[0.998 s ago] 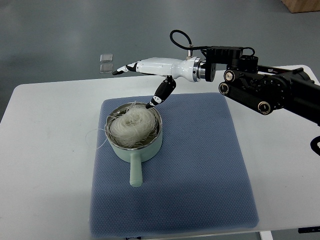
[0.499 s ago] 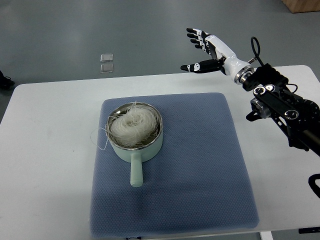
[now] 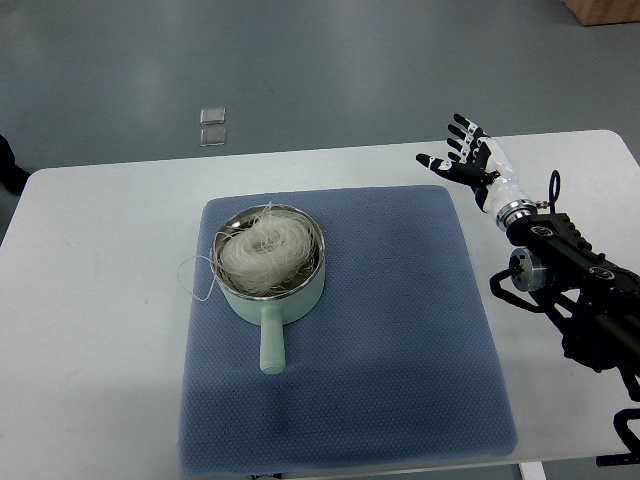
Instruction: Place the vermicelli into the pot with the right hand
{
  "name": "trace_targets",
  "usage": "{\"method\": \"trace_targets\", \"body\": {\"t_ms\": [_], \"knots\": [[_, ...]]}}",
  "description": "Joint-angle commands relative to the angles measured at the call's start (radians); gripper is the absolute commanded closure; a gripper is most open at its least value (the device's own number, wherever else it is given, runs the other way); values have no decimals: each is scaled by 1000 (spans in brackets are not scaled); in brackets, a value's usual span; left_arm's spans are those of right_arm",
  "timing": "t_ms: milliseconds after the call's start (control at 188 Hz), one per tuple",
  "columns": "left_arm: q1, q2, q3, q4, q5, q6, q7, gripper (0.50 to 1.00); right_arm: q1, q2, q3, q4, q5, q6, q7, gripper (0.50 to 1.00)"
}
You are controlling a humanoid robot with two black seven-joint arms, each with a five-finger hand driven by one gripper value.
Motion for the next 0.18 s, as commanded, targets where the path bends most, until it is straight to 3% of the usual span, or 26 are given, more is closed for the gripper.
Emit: {"method": "trace_targets", "body": {"t_ms": [0, 170], "knots": [[0, 0, -2, 0, 0, 0, 0, 500, -1, 0, 0, 0, 1, 3, 0, 570], [0, 0, -3, 0, 0, 0, 0, 500, -3, 0, -2, 0, 1, 4, 0, 570]]}}
